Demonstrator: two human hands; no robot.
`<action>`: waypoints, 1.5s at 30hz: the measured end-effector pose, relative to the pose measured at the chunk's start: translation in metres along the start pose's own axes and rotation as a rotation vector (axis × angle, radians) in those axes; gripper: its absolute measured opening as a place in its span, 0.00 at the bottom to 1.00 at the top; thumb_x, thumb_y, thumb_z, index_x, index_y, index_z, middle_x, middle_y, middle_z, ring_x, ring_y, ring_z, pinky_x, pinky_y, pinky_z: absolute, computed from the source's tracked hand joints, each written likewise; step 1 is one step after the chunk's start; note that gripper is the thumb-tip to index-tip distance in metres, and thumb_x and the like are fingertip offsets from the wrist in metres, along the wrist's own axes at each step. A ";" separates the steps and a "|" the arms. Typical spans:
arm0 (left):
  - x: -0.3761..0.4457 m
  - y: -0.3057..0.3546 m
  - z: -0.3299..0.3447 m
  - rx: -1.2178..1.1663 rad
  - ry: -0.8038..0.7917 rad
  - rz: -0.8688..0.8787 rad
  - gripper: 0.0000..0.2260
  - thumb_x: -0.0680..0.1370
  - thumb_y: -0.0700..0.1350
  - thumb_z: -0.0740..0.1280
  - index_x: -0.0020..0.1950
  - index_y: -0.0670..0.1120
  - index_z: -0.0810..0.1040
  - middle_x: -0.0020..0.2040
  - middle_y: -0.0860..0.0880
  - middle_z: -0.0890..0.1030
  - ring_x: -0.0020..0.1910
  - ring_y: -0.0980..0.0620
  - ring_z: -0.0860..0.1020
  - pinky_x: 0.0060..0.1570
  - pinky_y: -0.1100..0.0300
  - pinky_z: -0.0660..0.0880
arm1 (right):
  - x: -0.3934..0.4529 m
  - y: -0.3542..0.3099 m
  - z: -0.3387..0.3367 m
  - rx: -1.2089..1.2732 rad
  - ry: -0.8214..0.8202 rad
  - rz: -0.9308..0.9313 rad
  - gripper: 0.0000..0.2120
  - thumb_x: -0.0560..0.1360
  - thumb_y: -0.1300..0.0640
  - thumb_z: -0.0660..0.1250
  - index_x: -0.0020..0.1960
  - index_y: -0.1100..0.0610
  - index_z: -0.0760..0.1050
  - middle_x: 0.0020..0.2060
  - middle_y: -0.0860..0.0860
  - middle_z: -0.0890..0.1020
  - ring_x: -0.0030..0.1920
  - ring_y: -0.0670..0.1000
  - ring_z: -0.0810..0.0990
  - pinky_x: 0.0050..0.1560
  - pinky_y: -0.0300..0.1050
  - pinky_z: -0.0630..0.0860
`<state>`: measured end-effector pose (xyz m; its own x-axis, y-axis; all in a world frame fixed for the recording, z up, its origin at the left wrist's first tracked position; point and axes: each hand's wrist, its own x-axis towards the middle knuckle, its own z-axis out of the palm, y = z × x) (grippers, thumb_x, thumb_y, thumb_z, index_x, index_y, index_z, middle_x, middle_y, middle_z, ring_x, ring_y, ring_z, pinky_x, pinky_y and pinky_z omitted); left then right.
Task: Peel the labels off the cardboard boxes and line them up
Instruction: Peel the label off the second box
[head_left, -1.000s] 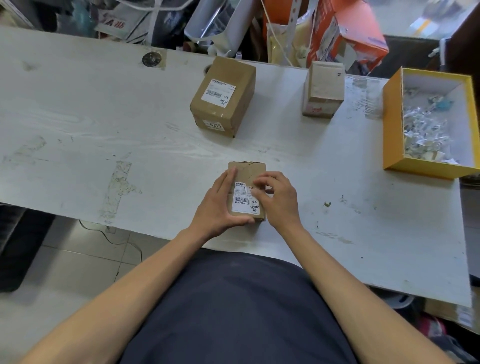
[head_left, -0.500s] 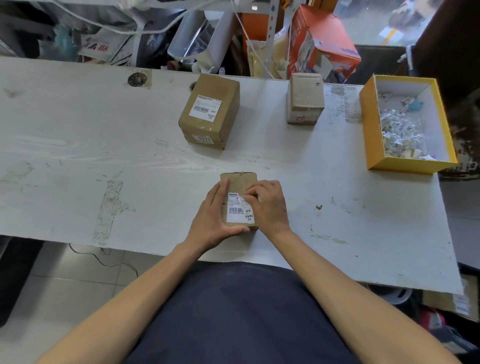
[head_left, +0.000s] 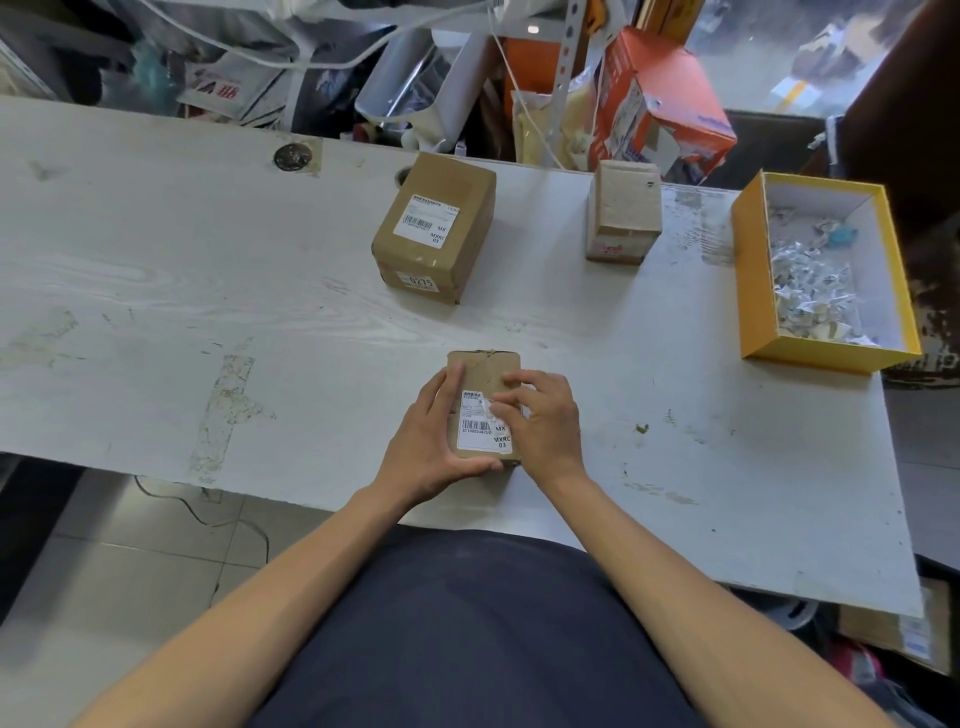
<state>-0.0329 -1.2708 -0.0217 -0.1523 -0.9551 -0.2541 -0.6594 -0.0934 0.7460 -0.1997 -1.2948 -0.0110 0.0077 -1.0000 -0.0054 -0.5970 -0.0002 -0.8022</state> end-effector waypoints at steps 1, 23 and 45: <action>0.000 0.000 0.000 0.000 -0.001 0.000 0.56 0.60 0.66 0.76 0.78 0.65 0.43 0.79 0.55 0.55 0.75 0.54 0.61 0.71 0.49 0.67 | 0.000 0.000 0.001 -0.041 0.015 -0.047 0.02 0.71 0.61 0.73 0.43 0.58 0.85 0.49 0.48 0.82 0.55 0.50 0.73 0.53 0.35 0.69; 0.000 0.000 0.002 0.011 0.004 0.002 0.56 0.60 0.66 0.76 0.79 0.62 0.44 0.79 0.55 0.54 0.75 0.54 0.60 0.71 0.50 0.67 | 0.001 0.000 -0.006 0.087 -0.100 0.017 0.05 0.70 0.61 0.74 0.41 0.52 0.81 0.44 0.40 0.81 0.55 0.47 0.69 0.52 0.25 0.62; 0.001 -0.002 0.004 -0.001 0.008 -0.004 0.57 0.59 0.68 0.75 0.79 0.61 0.45 0.79 0.56 0.55 0.76 0.55 0.59 0.72 0.48 0.66 | 0.002 -0.010 -0.012 0.083 -0.152 0.121 0.11 0.72 0.58 0.72 0.37 0.45 0.74 0.47 0.36 0.79 0.69 0.48 0.61 0.68 0.57 0.63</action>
<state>-0.0345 -1.2709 -0.0257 -0.1435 -0.9571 -0.2519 -0.6595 -0.0973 0.7454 -0.2033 -1.2970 0.0046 0.0644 -0.9797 -0.1898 -0.5330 0.1270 -0.8366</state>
